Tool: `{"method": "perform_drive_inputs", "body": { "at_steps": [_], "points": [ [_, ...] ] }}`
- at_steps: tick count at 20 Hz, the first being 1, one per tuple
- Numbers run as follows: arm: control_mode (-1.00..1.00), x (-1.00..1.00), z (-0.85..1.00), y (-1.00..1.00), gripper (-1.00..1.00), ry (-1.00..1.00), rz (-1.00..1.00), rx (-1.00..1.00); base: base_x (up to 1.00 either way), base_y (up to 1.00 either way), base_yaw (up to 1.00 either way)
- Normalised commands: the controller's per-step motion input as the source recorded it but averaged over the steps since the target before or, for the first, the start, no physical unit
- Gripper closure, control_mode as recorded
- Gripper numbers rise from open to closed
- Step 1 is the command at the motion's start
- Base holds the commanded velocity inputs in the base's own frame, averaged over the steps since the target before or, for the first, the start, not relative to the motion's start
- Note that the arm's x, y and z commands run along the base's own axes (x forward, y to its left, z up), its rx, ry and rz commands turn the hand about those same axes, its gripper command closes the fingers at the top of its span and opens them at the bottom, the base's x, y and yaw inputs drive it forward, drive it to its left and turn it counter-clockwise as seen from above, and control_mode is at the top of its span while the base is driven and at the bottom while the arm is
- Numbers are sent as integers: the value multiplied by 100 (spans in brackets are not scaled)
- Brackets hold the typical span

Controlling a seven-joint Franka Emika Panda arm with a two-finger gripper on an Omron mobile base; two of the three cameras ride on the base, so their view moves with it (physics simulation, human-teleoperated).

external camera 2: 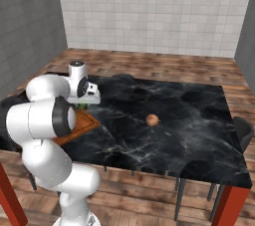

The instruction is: Place the avocado, onion, tomato, and bell pepper on the cutting board.

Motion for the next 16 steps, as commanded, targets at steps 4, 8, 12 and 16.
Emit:
{"method": "perform_drive_inputs", "body": {
  "at_steps": [4, 8, 12, 16],
  "points": [
    [-100, 11, -30, 17, 100, 6, 2, 0, 0, 0, 0],
    [-100, 17, -35, 15, 100, 8, 1, 0, 0, 0, 0],
    [-100, 20, -37, 18, 100, 9, 1, 0, 0, 0, 0],
    [-100, 20, -29, 18, 100, 6, 1, 0, 0, 0, 0]
  ]
}}
